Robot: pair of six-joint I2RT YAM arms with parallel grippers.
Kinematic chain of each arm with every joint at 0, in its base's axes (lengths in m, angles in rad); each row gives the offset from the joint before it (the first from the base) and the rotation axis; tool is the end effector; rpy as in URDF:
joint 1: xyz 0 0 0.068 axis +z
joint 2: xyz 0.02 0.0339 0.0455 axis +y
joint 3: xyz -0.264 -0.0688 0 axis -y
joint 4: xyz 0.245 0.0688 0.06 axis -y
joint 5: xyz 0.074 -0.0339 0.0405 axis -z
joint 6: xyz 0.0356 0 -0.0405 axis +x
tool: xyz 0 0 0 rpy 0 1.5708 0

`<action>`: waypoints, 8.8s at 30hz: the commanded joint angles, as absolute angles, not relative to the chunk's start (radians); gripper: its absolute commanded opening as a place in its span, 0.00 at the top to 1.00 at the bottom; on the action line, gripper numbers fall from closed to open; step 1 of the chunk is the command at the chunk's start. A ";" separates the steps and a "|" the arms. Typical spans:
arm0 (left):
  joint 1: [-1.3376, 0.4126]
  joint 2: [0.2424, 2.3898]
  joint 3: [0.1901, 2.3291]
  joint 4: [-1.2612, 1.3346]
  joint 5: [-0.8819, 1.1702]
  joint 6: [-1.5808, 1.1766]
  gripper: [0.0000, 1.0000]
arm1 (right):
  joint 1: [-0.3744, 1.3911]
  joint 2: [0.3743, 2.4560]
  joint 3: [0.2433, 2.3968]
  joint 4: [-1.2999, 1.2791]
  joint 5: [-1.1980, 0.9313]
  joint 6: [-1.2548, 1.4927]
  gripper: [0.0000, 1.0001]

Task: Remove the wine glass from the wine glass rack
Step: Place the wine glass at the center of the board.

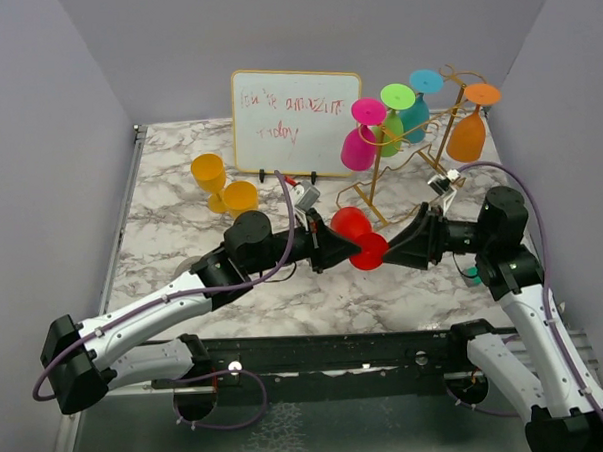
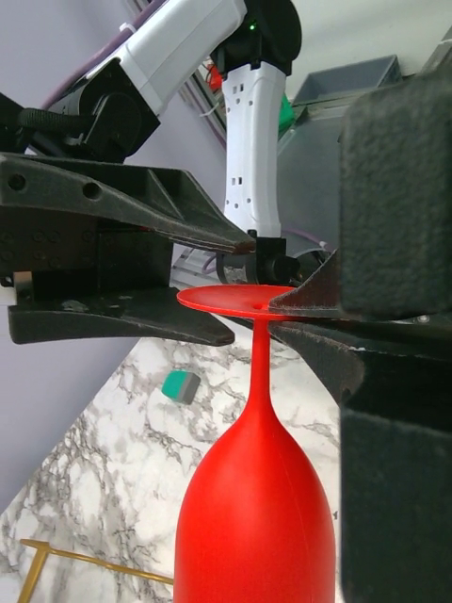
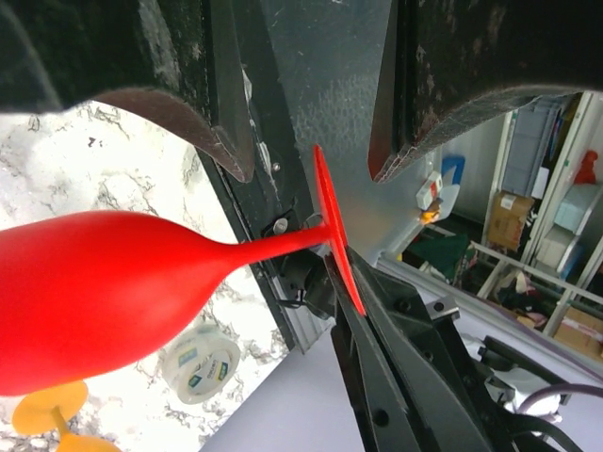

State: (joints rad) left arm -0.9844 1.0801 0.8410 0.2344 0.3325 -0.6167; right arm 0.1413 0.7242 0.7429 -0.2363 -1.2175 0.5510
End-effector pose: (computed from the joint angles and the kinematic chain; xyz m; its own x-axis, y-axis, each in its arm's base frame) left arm 0.1317 -0.2192 0.3461 -0.5619 -0.1421 -0.8149 0.7881 0.2072 -0.5796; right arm 0.1442 0.0542 0.3343 -0.6825 0.0859 -0.7259 -0.7024 0.1978 0.6838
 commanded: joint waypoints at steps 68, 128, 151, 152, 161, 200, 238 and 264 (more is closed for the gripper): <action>-0.899 0.842 1.001 -0.563 -0.302 -0.453 0.01 | 0.853 0.908 0.747 -0.198 -0.579 0.277 0.99; -0.530 1.239 1.215 -0.513 1.185 -0.065 0.20 | 1.130 0.675 0.558 -0.307 -0.362 -0.807 0.99; -0.569 1.206 1.171 -0.499 1.338 -0.024 0.49 | 1.129 0.669 0.637 -0.401 -0.318 -0.915 0.99; -0.575 1.205 1.169 -0.499 1.326 -0.025 0.51 | 1.130 0.672 0.643 -0.407 -0.318 -0.920 0.99; -0.598 1.191 1.156 -0.498 1.264 -0.039 0.77 | 1.129 0.668 0.640 -0.393 -0.314 -0.919 0.99; -0.600 1.273 1.292 -0.780 0.688 0.021 1.00 | 1.129 0.473 0.454 -0.119 -0.203 -0.626 0.47; -0.606 1.826 1.815 -0.778 -0.265 -0.137 1.00 | 1.130 0.455 0.738 -0.554 0.756 0.915 0.05; -0.481 1.940 1.857 -0.751 -0.237 -0.193 1.00 | 1.129 0.304 0.786 -0.715 0.819 0.884 0.00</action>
State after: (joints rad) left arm -0.4892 1.9308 1.8446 -0.7647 -0.2359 -0.1619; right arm 1.1301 0.3439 0.7460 -0.6365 0.7345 0.9157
